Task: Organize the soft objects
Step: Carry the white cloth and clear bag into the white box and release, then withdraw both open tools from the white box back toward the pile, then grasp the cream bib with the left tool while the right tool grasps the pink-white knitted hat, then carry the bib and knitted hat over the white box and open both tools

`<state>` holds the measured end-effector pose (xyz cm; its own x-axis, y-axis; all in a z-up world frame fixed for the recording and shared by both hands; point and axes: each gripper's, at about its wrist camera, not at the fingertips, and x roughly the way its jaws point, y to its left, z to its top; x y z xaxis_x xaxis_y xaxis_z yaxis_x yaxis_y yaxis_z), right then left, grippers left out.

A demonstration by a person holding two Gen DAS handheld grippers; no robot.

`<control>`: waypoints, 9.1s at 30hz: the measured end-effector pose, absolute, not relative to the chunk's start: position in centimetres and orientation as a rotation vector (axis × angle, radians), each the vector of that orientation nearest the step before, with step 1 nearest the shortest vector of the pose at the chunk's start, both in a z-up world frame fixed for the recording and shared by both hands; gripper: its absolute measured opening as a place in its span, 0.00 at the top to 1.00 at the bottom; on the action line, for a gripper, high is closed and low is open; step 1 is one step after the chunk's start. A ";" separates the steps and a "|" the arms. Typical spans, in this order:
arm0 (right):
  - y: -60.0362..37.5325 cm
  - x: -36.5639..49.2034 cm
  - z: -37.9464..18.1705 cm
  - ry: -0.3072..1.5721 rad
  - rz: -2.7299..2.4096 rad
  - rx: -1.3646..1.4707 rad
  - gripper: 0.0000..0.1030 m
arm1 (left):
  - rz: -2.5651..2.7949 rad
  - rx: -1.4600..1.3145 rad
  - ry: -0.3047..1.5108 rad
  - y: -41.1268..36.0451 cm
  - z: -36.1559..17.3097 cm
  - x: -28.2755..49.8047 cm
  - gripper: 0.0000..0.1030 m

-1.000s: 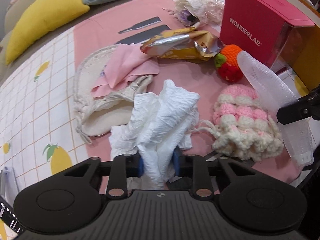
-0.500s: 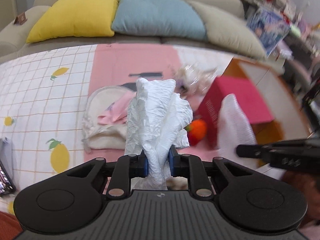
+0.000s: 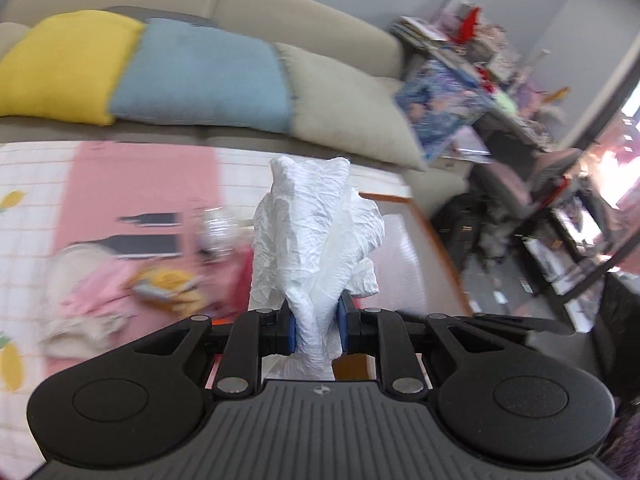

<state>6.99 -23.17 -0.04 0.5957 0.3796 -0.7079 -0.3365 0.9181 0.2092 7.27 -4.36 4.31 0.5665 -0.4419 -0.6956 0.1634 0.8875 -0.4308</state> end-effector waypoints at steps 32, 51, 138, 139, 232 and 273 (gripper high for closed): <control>-36.9 13.7 -9.4 1.119 0.169 -0.142 1.00 | -0.479 -0.484 1.377 -22.6 -10.9 17.3 0.79; -35.8 14.4 -10.6 1.256 0.200 -0.246 0.79 | -0.456 -0.407 1.419 -22.2 -10.0 16.9 0.21; -6.3 10.1 -16.5 1.350 0.264 0.025 0.16 | 0.014 -0.172 1.111 9.2 -10.4 2.8 0.40; -6.2 10.2 -16.6 1.349 0.266 0.019 0.16 | 0.014 -0.167 1.110 9.2 -10.5 2.8 0.40; -15.6 6.0 -5.6 1.031 0.495 -0.067 0.66 | -0.096 -0.050 0.824 2.4 -0.4 -1.0 0.87; -34.7 19.0 -6.8 0.949 0.165 -0.330 0.65 | -0.495 0.199 0.855 -21.6 -3.1 17.0 0.87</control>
